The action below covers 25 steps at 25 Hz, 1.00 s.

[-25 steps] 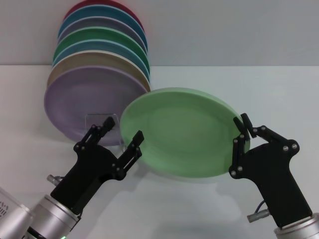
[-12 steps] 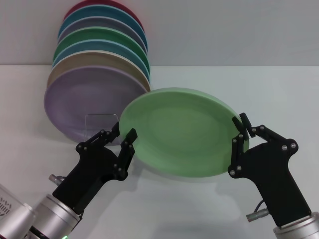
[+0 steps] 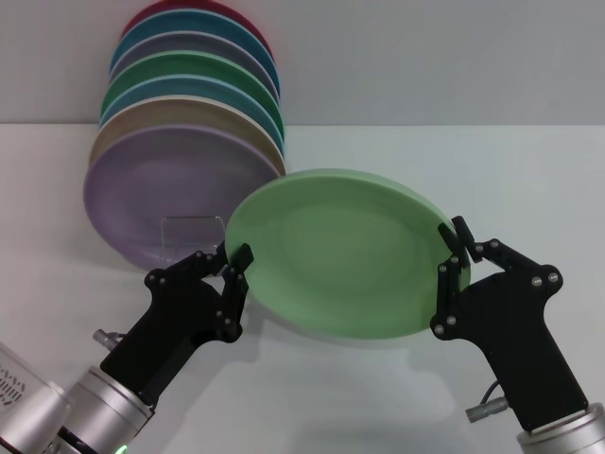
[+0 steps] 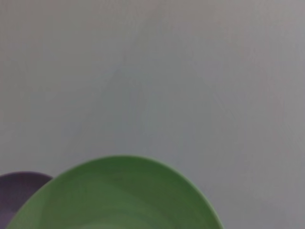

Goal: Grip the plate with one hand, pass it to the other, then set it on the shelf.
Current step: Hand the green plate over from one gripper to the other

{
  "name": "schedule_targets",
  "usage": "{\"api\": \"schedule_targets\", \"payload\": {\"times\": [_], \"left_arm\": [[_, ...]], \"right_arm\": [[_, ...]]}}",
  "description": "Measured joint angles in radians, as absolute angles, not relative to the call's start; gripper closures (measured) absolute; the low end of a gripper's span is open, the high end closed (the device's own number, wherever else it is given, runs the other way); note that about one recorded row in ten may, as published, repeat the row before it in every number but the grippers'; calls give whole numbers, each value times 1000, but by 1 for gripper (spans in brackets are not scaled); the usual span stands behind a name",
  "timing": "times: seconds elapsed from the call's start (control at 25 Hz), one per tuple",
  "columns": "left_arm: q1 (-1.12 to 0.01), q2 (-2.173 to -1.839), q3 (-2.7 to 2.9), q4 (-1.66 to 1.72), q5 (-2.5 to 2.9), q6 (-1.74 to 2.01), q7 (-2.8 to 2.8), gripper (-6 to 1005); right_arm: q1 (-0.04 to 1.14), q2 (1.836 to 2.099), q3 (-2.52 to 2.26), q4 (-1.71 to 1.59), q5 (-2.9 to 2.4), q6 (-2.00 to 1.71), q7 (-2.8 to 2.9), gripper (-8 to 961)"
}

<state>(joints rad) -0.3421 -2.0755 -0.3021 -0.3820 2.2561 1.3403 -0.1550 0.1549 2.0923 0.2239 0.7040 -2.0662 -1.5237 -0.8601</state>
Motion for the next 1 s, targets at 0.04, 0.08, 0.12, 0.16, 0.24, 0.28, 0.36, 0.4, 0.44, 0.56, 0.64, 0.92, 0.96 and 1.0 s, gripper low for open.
{"api": "schedule_targets", "payload": {"times": [0.04, 0.08, 0.12, 0.16, 0.24, 0.28, 0.36, 0.4, 0.44, 0.56, 0.64, 0.92, 0.96, 1.0], "left_arm": [[-342, -2075, -302, -382, 2256, 1340, -155, 771], [-342, -2075, -302, -382, 2256, 1340, -155, 802], [-342, -2075, -302, -382, 2256, 1340, -155, 833], [-343, -2075, -302, -382, 2257, 1340, -155, 864], [-344, -2075, -302, -382, 2258, 1340, -155, 879], [-344, -2075, -302, -382, 2259, 1340, -155, 886], [-344, -2075, -302, -381, 2259, 1340, -155, 901], [-344, -2075, -302, -381, 2259, 1340, -155, 909], [-345, -2076, -302, -381, 2259, 1340, -155, 917], [-347, -2077, -302, -380, 2258, 1335, -149, 939], [-347, -2077, -302, -380, 2258, 1335, -145, 948], [-342, -2077, -302, -379, 2256, 1333, -142, 957], [-340, -2077, -306, -379, 2256, 1333, -139, 957], [-340, -2077, -306, -379, 2256, 1333, -139, 957]], "right_arm": [[155, 2092, 224, 704, -2066, -1523, -860, 934], [155, 2092, 224, 704, -2066, -1523, -860, 934], [155, 2092, 224, 704, -2066, -1523, -860, 934], [155, 2092, 224, 704, -2066, -1523, -860, 934], [155, 2092, 224, 704, -2066, -1523, -861, 934], [155, 2092, 224, 704, -2066, -1523, -861, 934], [155, 2092, 224, 701, -2066, -1522, -861, 934], [155, 2092, 224, 701, -2066, -1522, -861, 934], [156, 2092, 224, 700, -2066, -1522, -861, 934], [157, 2092, 224, 697, -2066, -1522, -861, 934], [157, 2092, 224, 696, -2066, -1522, -861, 934], [160, 2092, 223, 681, -2069, -1521, -861, 934], [160, 2092, 221, 677, -2075, -1521, -861, 934], [160, 2092, 221, 677, -2075, -1521, -861, 934]]}}
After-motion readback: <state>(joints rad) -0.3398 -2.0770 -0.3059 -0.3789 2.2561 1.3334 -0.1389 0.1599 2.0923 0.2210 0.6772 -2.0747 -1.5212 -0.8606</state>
